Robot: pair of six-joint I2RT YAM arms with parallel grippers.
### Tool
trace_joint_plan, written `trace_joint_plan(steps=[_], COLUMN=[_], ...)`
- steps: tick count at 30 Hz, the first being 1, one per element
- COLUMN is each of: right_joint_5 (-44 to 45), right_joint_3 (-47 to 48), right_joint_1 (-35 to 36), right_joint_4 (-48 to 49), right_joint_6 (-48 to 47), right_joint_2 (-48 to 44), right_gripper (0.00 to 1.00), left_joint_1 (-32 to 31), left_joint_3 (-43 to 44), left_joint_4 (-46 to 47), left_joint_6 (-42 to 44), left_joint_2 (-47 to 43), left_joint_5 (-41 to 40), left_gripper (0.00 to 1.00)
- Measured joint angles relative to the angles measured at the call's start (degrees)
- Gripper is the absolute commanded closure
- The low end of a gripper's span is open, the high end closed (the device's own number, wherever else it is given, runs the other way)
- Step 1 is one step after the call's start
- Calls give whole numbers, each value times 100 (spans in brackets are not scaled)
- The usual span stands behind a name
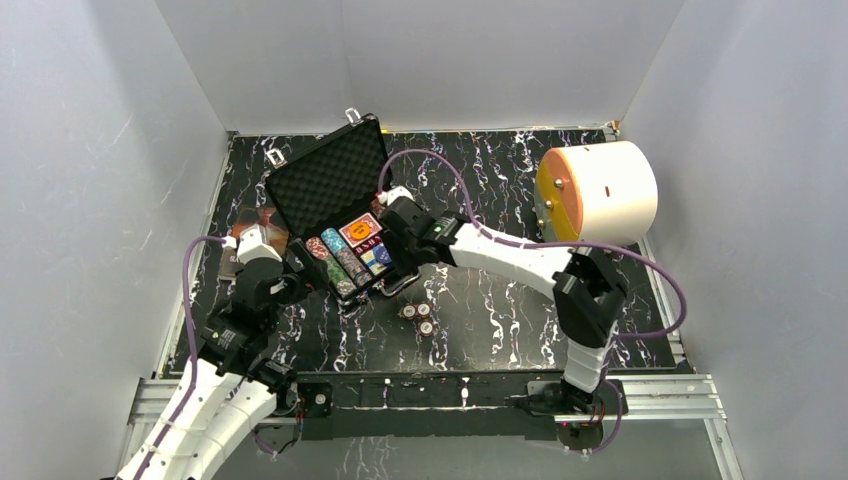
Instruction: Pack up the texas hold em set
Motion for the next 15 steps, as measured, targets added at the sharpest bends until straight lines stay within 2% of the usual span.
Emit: trace_joint_plan(steps=[4, 9, 15], right_joint_5=[-214, -557, -761], right_joint_3=[-721, -1362, -1355], right_joint_1=[-7, 74, 435], right_joint_4=[-2, -20, 20], right_joint_6=[85, 192, 280], right_joint_2=[-433, -455, -236], right_gripper=[32, 32, 32], left_joint_1=[0, 0, 2], left_joint_3=[0, -15, -22], left_joint_4=[20, 83, 133], left_joint_6=[-33, -107, -184], left_joint_2=[-28, -87, -122], left_joint_5=[-17, -61, -101], left_gripper=[6, 6, 6])
